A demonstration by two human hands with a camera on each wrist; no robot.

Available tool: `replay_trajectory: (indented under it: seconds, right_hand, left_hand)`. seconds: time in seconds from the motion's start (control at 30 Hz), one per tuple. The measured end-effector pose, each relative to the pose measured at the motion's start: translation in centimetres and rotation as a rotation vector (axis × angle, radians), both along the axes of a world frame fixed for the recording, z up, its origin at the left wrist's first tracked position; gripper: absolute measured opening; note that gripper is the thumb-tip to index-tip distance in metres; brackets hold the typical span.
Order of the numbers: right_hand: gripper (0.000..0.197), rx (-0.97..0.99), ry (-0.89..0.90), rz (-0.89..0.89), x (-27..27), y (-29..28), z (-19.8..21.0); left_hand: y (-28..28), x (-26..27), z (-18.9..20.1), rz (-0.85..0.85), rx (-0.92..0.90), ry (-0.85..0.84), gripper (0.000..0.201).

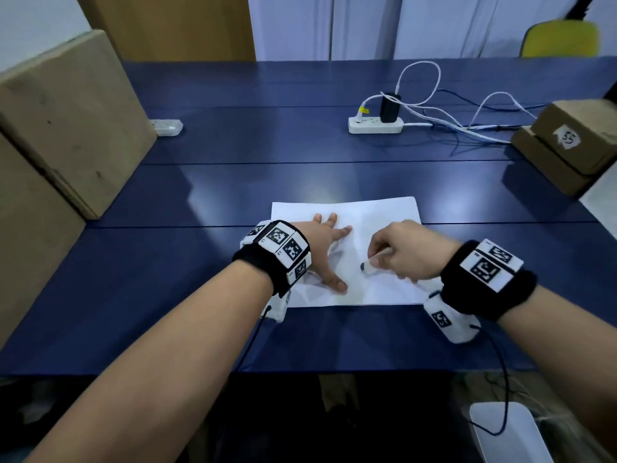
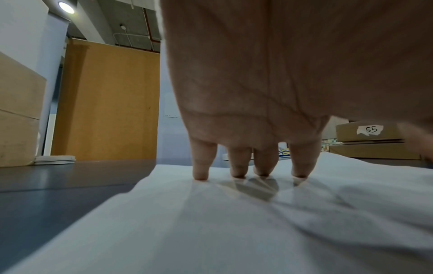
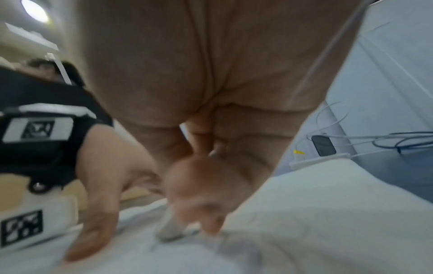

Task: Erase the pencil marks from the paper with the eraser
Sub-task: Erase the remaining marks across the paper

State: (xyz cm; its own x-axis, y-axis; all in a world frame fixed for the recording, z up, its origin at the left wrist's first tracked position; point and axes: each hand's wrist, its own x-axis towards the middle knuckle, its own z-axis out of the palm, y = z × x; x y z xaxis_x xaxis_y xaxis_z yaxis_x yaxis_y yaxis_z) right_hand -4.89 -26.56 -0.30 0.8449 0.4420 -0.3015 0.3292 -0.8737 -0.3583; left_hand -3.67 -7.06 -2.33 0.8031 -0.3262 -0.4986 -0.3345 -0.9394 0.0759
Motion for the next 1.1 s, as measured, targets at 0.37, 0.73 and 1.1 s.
replay_trajectory:
  seconds: [0.37,0.73,1.1]
  right_hand:
    - [0.019,-0.097,-0.06,0.284,0.0,0.0,-0.2]
    - [0.02,-0.07,-0.107,0.253,1.3,0.2,-0.4]
    - [0.021,-0.112,-0.208,0.16,2.8,0.5,-0.5]
  left_hand:
    - [-0.1,0.0,0.1,-0.002,0.016,0.003,0.13]
    - [-0.3,0.0,0.4,-0.017,0.053,0.017,0.13]
    - [-0.2,0.3,0.0,-0.023,0.048,0.019,0.133]
